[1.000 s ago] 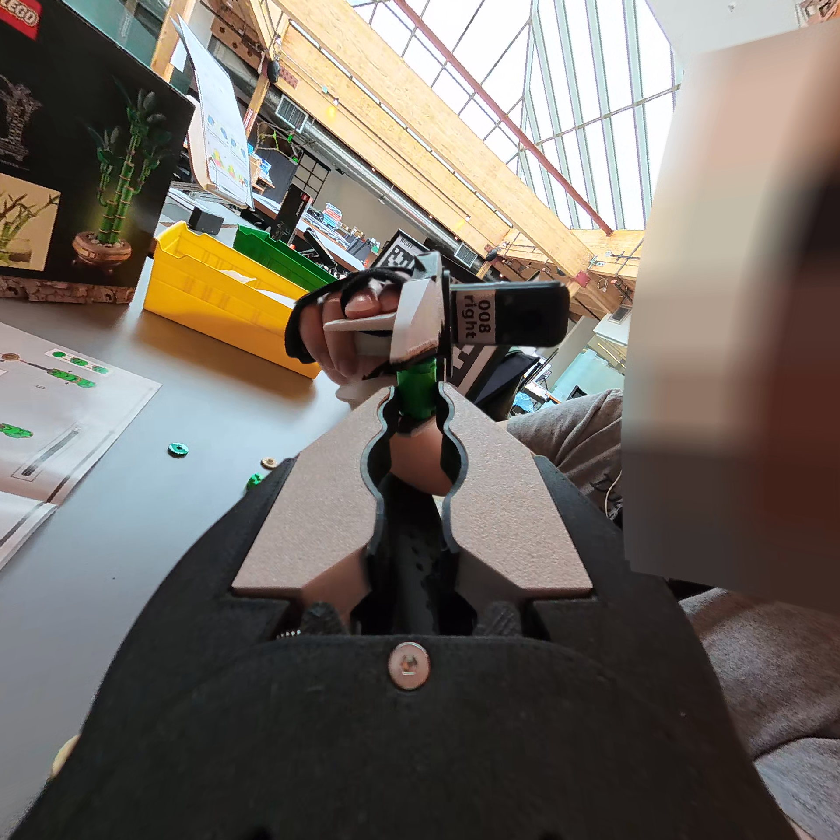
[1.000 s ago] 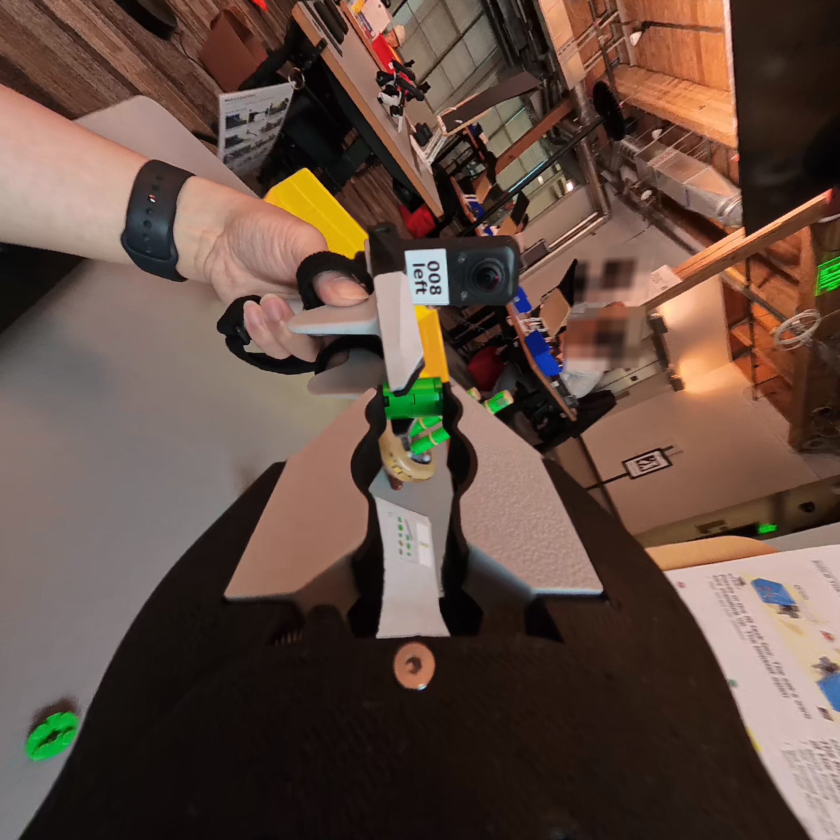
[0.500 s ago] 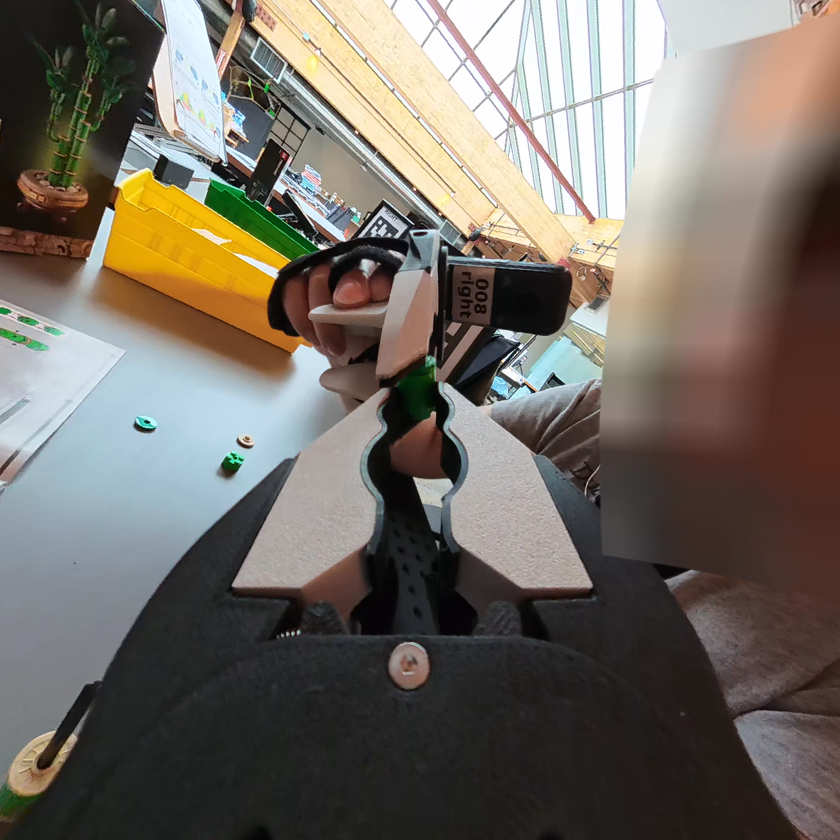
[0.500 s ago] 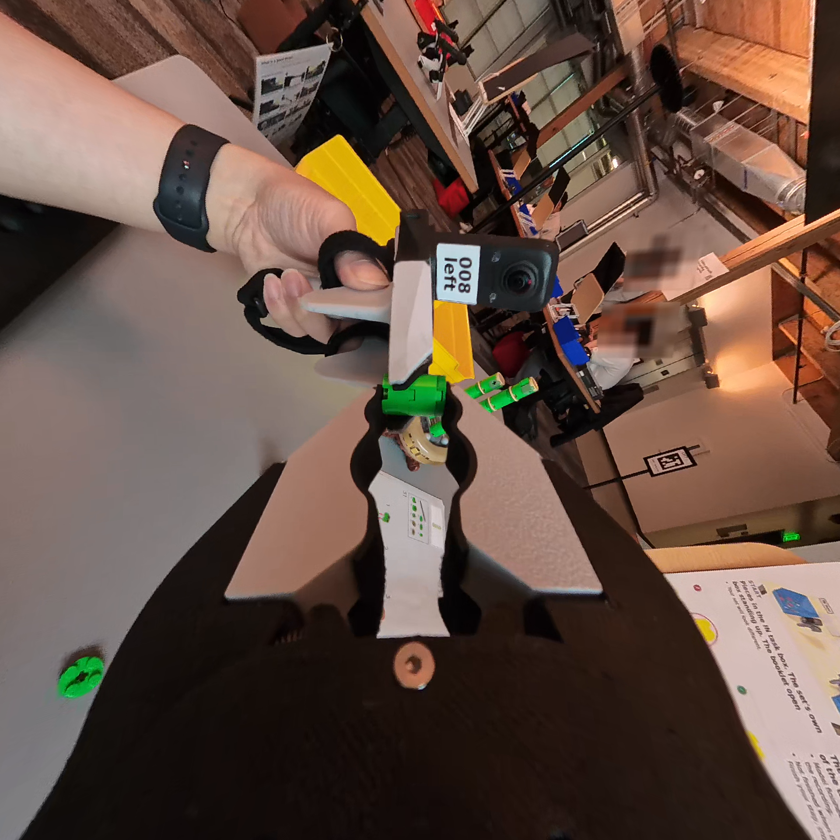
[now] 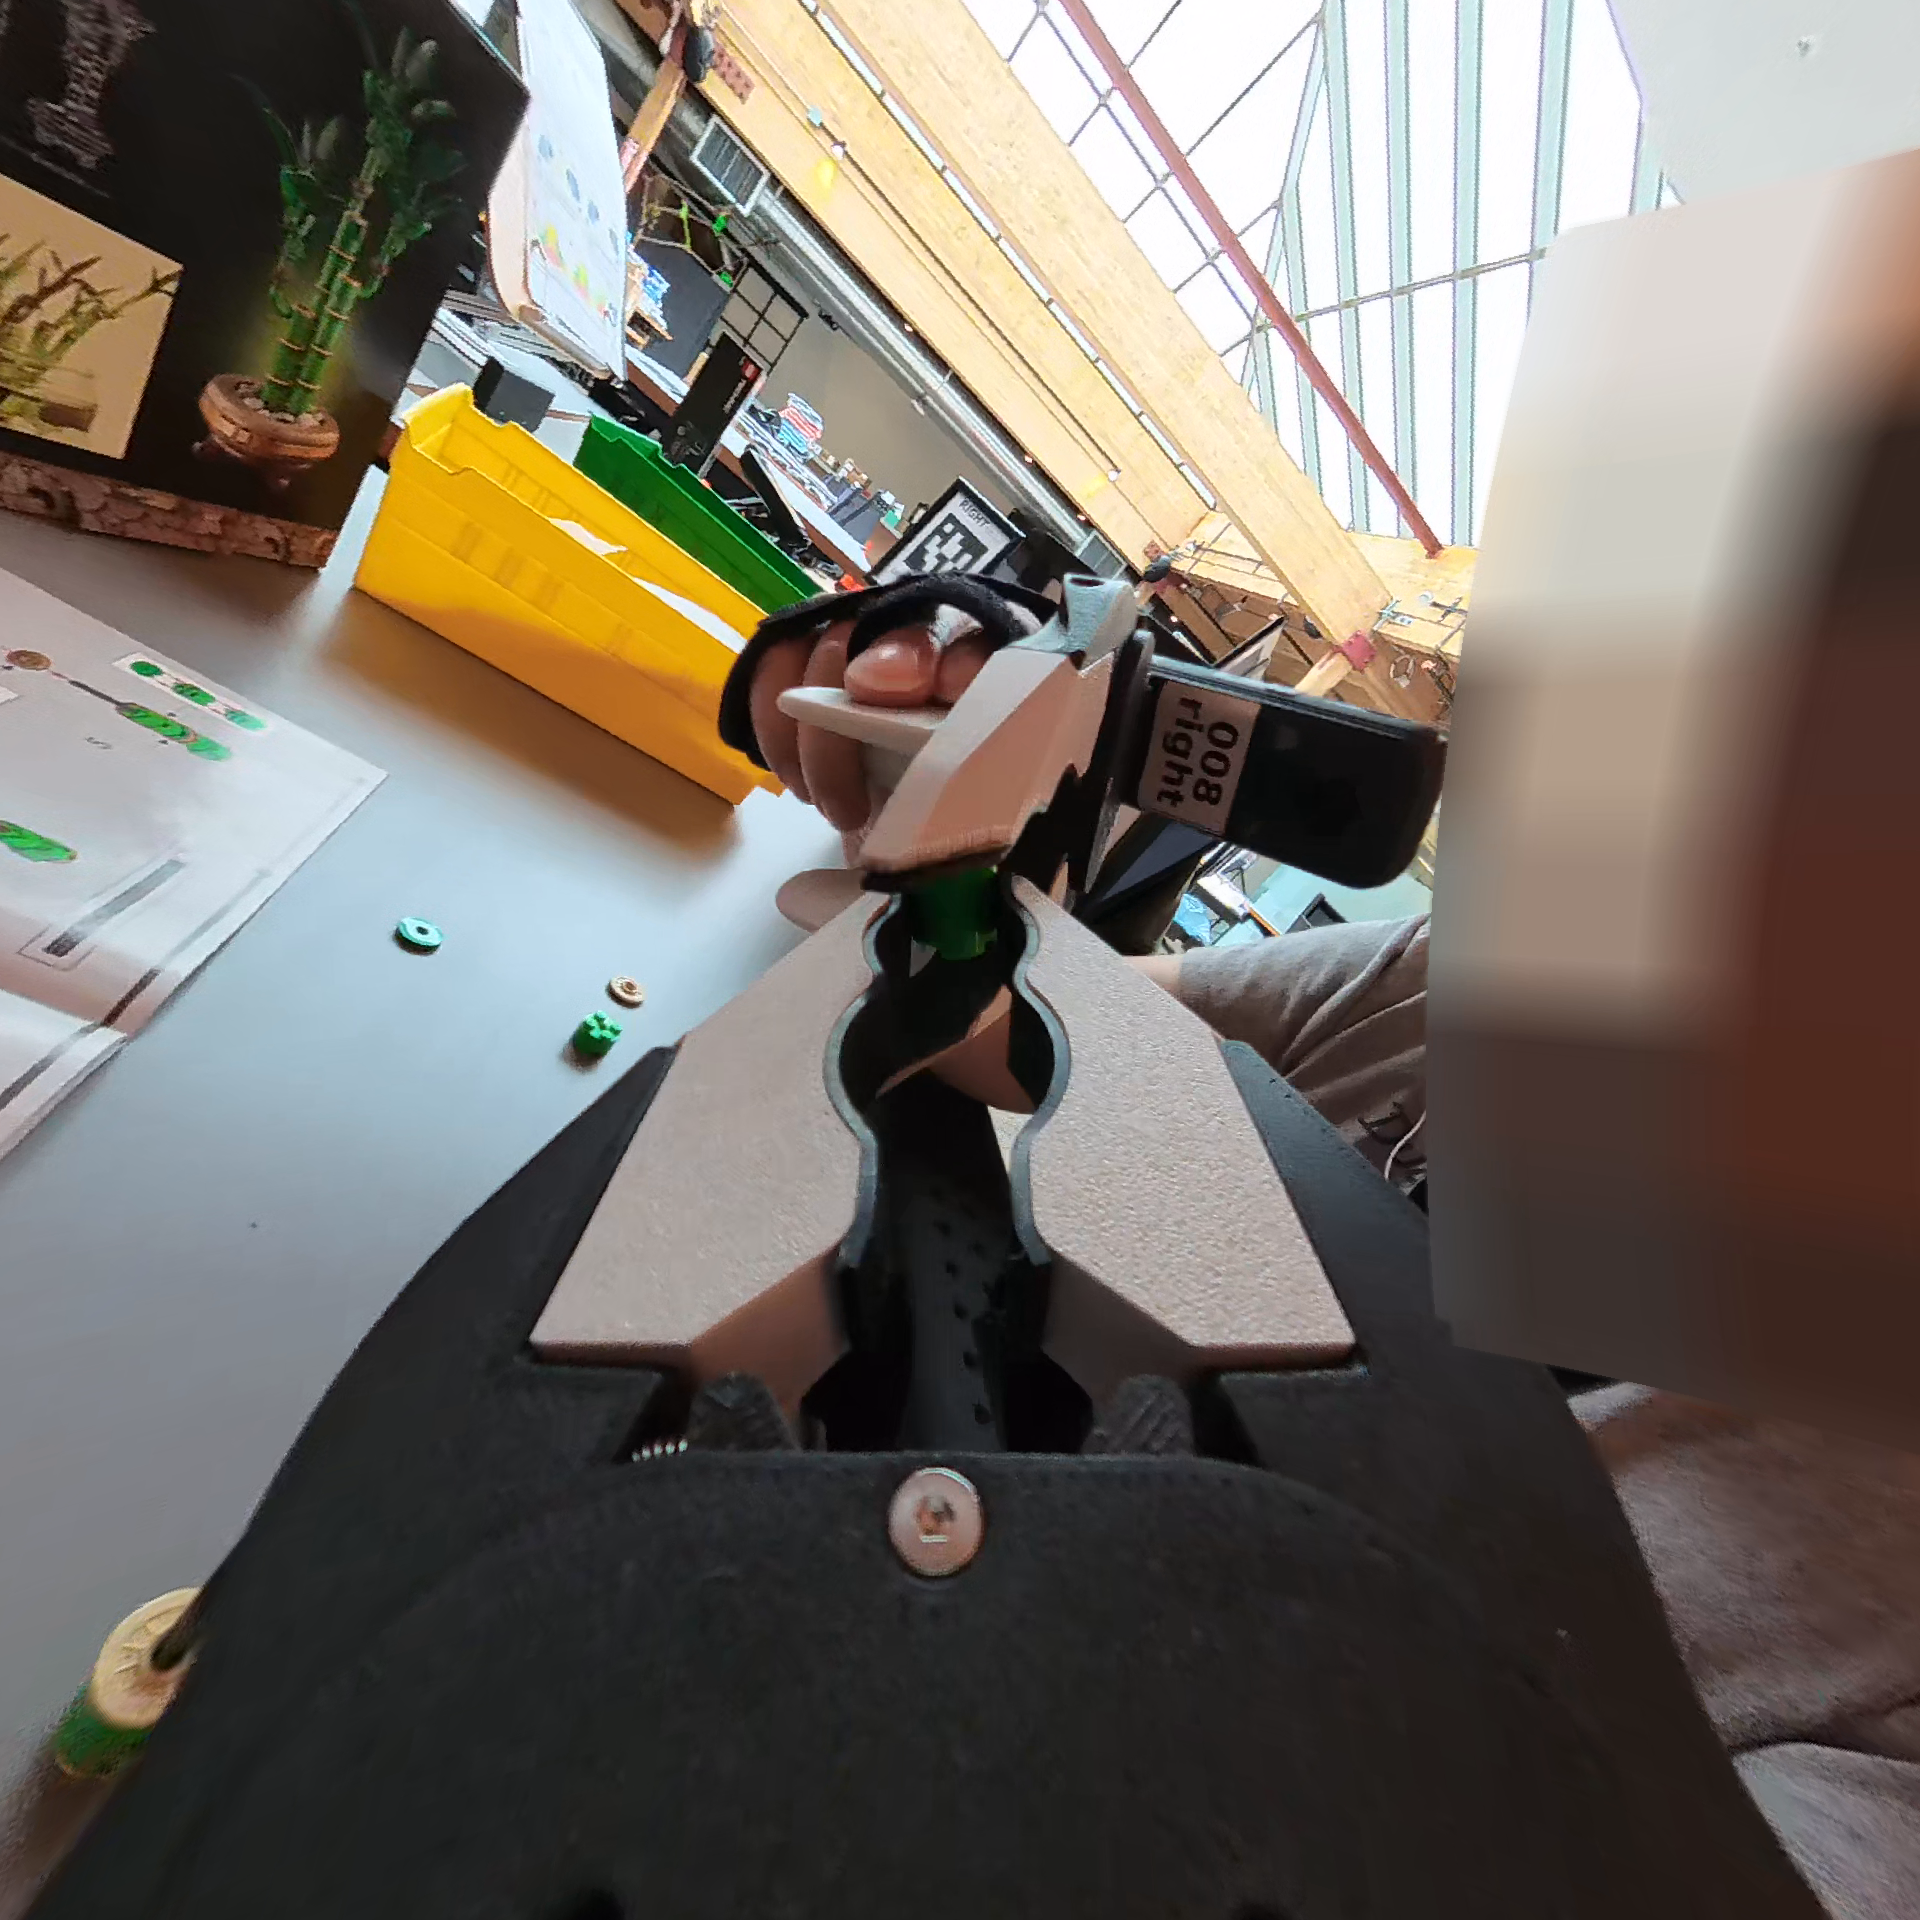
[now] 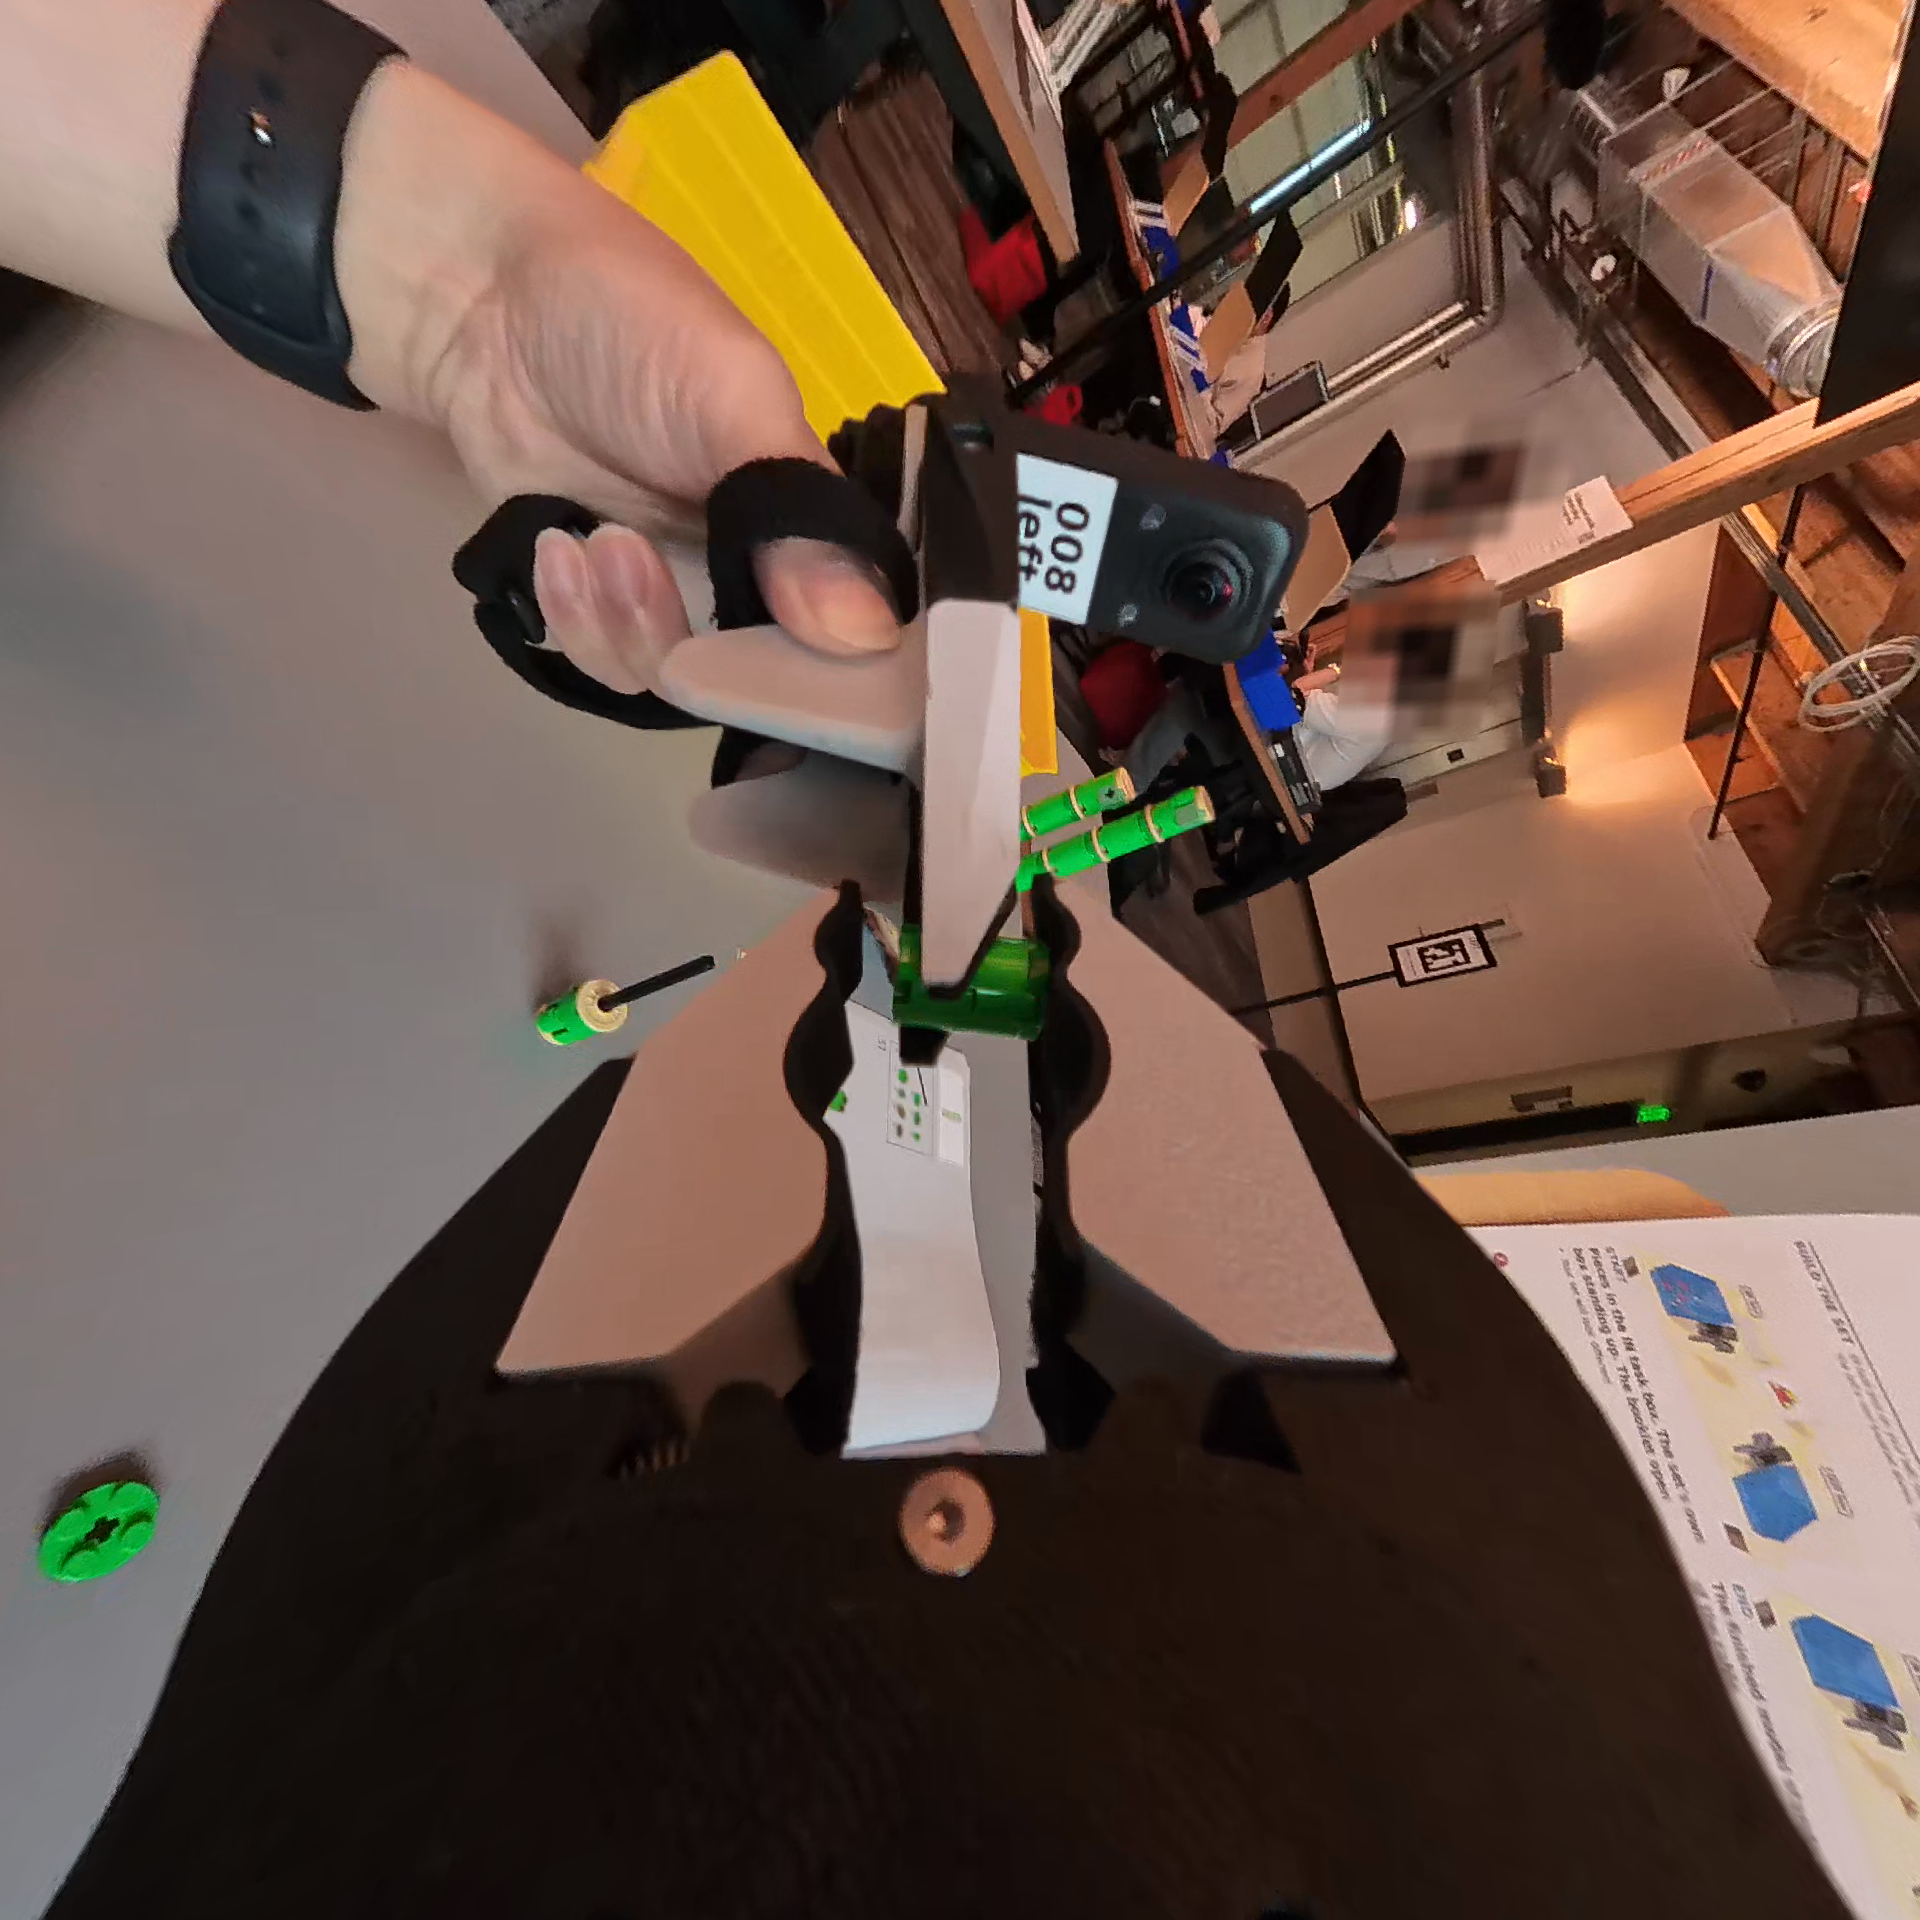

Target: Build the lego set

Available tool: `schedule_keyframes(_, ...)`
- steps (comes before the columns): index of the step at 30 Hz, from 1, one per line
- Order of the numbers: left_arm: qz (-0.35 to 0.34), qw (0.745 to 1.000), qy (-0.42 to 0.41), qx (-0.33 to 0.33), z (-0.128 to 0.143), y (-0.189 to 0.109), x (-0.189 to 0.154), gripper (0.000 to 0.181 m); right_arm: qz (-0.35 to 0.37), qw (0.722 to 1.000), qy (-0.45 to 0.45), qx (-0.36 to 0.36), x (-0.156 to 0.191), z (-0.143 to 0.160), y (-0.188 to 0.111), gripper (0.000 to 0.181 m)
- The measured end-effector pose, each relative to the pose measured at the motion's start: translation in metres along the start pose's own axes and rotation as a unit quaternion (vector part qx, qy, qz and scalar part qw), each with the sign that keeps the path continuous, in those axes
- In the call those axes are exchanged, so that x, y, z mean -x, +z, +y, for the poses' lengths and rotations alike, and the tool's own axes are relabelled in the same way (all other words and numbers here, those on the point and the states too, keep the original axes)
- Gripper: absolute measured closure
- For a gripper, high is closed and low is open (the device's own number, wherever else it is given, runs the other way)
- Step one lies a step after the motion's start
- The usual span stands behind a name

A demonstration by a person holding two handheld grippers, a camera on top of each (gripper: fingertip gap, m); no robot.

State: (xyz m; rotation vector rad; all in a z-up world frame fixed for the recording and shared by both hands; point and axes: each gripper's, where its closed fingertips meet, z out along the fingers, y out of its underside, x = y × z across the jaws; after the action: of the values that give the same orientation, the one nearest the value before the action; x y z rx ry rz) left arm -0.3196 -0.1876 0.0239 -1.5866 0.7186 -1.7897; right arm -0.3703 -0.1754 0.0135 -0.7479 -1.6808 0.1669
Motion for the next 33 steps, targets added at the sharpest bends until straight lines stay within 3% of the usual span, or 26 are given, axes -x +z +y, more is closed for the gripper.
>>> schedule_keyframes(1, -0.005, 1.0, 0.0, 0.001, 0.0, 0.0, 0.001, 0.167, 0.002, 1.0, 0.0, 0.003, 0.0, 0.001, 0.001, 0.15)
schedule_keyframes(5, -0.03, 0.999, 0.013, 0.017, 0.004, 0.0, 0.007, 0.167, -0.001, 1.0, 0.006, 0.003, 0.001, 0.003, 0.002, 0.159)
schedule_keyframes(19, -0.036, 0.999, 0.014, 0.032, 0.008, -0.003, 0.009, 0.168, -0.005, 1.0, -0.005, 0.016, 0.005, 0.005, 0.005, 0.16)
schedule_keyframes(23, -0.041, 0.999, 0.019, 0.021, 0.004, -0.004, 0.009, 0.168, -0.015, 0.999, 0.042, -0.007, 0.003, 0.003, 0.006, 0.157)
schedule_keyframes(33, -0.076, 0.995, 0.035, 0.045, 0.011, -0.003, 0.018, 0.168, -0.011, 1.0, -0.004, 0.017, 0.009, 0.011, 0.008, 0.159)
